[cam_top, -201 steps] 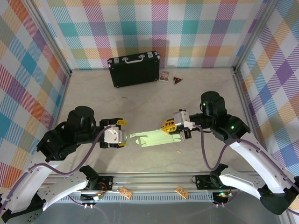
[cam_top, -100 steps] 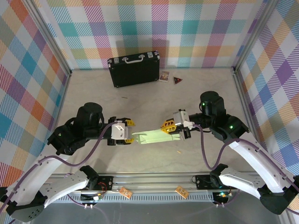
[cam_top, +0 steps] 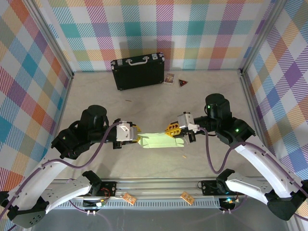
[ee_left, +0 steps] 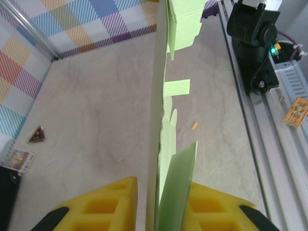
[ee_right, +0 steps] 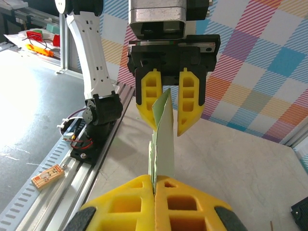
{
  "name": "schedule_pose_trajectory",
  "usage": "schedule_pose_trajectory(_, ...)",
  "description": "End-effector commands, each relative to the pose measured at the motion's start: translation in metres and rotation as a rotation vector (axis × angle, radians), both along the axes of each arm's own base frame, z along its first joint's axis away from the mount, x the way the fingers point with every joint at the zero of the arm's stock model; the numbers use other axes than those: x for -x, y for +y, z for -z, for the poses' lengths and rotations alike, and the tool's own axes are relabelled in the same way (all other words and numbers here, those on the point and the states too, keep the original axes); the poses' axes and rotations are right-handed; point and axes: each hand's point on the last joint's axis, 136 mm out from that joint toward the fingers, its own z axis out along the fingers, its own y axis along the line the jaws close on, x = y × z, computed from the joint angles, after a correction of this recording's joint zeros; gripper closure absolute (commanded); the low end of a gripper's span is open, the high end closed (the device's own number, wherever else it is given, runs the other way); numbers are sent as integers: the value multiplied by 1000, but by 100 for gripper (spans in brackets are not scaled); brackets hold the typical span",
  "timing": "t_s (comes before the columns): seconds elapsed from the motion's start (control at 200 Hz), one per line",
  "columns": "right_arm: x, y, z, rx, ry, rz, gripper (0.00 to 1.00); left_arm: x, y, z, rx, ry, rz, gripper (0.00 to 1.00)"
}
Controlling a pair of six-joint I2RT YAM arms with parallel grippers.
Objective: Fold the paper box
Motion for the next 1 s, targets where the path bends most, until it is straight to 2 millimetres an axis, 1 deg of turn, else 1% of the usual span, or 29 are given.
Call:
schedule_pose_trajectory(0.0, 3, 2, 1, -8, 5, -28, 100, -1, -6, -10, 32, 6, 7, 92)
schedule_pose_trajectory(0.04, 2, 2, 2, -5, 7, -26, 100, -2, -6, -9, 28, 6, 1, 100)
schedule_pose_trajectory(0.38, -1, 2, 6, 6, 8, -9, 100, 0, -5, -8, 20, 35, -5, 100)
schedule_pose_trajectory(0.485, -4, 3, 7, 9, 11, -1, 100, -7, -4, -7, 14, 49, -49, 100)
schedule_pose_trajectory(0.62, -18, 8, 11, 9, 14, 61, 99, -16, -4, -2, -9, 65, -87, 100)
schedule_pose_trajectory(0.64, -21, 9, 12, 8, 16, 69, 97, -18, -5, -1, -14, 66, -92, 100)
schedule_pose_trajectory(0.675, -26, 11, 13, 7, 20, 89, 89, -21, -6, 1, -25, 74, -100, 100)
schedule_pose_trajectory(0.765, -40, 15, 15, 19, 40, 136, 88, -32, -8, 9, -77, 95, -128, 100)
schedule_pose_trajectory(0.79, -45, 17, 17, 25, 48, 154, 84, -36, -9, 12, -96, 103, -138, 100)
schedule_pose_trajectory(0.82, -52, 19, 17, 24, 54, 182, 72, -39, -9, 17, -120, 112, -144, 100)
schedule_pose_trajectory(0.875, -67, 22, 20, 28, 70, 245, 60, -46, -11, 24, -154, 118, -146, 100)
schedule_pose_trajectory(0.945, -84, 24, 26, 45, 80, 311, 38, -56, -15, 33, -178, 125, -152, 100)
schedule_pose_trajectory(0.99, -93, 25, 29, 57, 85, 347, 30, -63, -17, 38, -191, 134, -154, 100)
